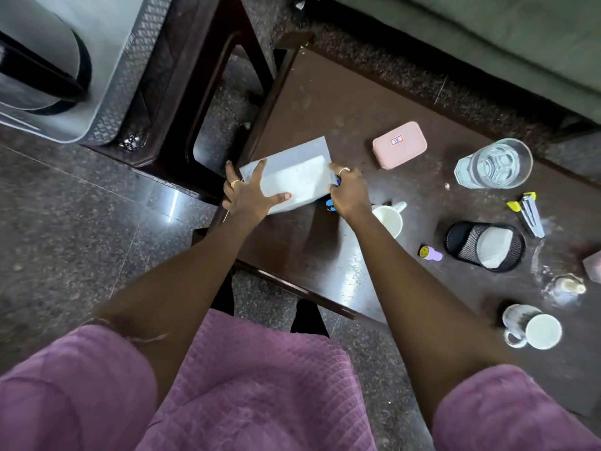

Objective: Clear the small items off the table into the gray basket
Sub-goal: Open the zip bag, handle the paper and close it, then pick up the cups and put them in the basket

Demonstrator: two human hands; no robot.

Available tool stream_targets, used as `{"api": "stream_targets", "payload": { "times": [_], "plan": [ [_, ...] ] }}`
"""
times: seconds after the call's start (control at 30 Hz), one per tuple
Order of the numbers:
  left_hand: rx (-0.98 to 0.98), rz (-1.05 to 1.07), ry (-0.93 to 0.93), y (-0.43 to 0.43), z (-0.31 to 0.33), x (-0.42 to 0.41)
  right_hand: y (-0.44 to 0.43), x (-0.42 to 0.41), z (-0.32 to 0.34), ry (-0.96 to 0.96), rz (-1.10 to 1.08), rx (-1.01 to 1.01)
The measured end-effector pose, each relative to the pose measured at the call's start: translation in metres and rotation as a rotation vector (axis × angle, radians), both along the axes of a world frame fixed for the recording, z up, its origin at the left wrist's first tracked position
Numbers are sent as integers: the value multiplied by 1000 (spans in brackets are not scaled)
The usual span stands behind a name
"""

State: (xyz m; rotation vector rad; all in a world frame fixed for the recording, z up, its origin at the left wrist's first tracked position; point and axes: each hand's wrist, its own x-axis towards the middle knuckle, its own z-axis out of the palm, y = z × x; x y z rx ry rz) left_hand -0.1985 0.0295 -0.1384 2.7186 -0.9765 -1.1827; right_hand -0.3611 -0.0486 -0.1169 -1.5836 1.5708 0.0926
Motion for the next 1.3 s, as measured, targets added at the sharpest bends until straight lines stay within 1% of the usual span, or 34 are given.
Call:
{"api": "stream_targets", "payload": {
  "times": [0.07, 0.13, 0.23, 0.33, 0.4, 0.5, 0.6, 0.7, 0.8, 0.87, 0.93, 1.03, 1.17, 1.3],
  "plan": [
    [-67, -16, -15, 1, 1, -5, 1, -3, 4, -24, 6, -69],
    [-177, -56, -49, -2, 6, -12, -3, -10, 12, -27, -5, -162],
    [-321, -117, -80, -18, 16, -34, -12, -27, 28, -9, -120, -291],
    [-457, -190, -46, -48, 28, -75, -23, -62, 45, 97, -262, -394],
    [-502, -261, -33, -69, 34, -102, -29, -88, 54, 161, -296, -421],
    [-534, -383, 48, -95, 42, -146, -34, -130, 63, 238, -361, -423],
    [-549, -518, 110, -113, 49, -184, -33, -168, 67, 356, -416, -334],
    [-562, -677, 128, -131, 52, -218, -26, -202, 68, 480, -418, -138],
    [-544, -777, 116, -147, 54, -250, -15, -226, 66, 491, -410, 118],
    [-492, -817, 97, -160, 56, -271, -7, -239, 59, 453, -414, 222],
    [-418, -833, 84, -170, 58, -287, -1, -245, 51, 375, -435, 200],
    [-327, -850, 99, -186, 61, -309, 1, -254, 42, 286, -488, 84],
    [-248, -864, 125, -202, 60, -320, -13, -266, 41, 293, -477, 2],
    [-242, -884, 152, -203, 58, -323, -41, -278, 42, 303, -453, -26]
  ]
}}
